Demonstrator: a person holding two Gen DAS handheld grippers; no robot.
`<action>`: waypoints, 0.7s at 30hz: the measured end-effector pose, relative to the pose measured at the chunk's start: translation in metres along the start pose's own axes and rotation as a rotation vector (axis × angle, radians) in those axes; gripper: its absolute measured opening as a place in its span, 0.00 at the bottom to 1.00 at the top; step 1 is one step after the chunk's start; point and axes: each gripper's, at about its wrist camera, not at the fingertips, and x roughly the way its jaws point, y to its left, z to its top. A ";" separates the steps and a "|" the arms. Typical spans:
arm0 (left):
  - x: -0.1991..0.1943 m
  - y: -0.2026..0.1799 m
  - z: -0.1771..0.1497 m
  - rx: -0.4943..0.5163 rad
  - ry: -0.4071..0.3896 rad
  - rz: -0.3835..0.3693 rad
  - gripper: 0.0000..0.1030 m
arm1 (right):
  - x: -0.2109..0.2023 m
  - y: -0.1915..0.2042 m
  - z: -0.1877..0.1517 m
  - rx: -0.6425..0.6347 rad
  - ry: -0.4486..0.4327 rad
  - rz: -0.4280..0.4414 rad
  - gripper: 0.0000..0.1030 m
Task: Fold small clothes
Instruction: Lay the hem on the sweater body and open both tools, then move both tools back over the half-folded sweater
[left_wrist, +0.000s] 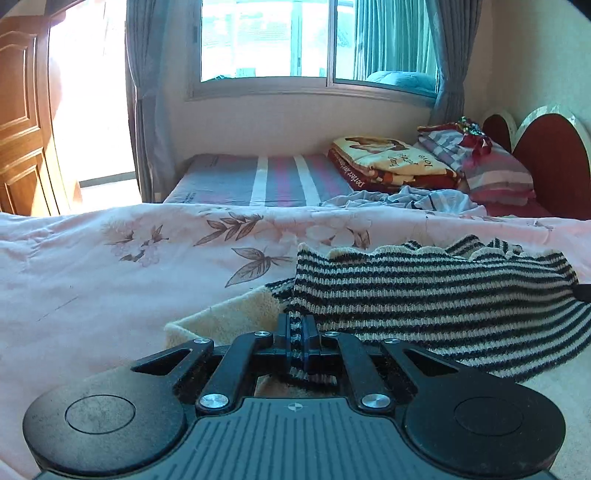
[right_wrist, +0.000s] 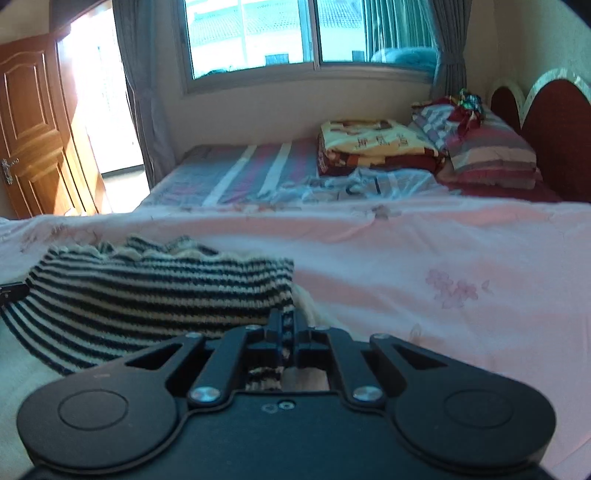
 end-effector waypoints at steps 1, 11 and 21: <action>0.001 0.000 -0.001 0.003 0.008 0.003 0.06 | 0.000 0.000 0.001 0.006 0.002 -0.002 0.05; -0.032 0.011 0.013 -0.064 -0.123 0.042 0.79 | -0.037 0.007 0.011 -0.005 -0.096 0.009 0.36; -0.002 -0.080 0.021 0.123 0.020 -0.206 0.78 | 0.014 0.094 0.020 -0.233 0.052 0.162 0.41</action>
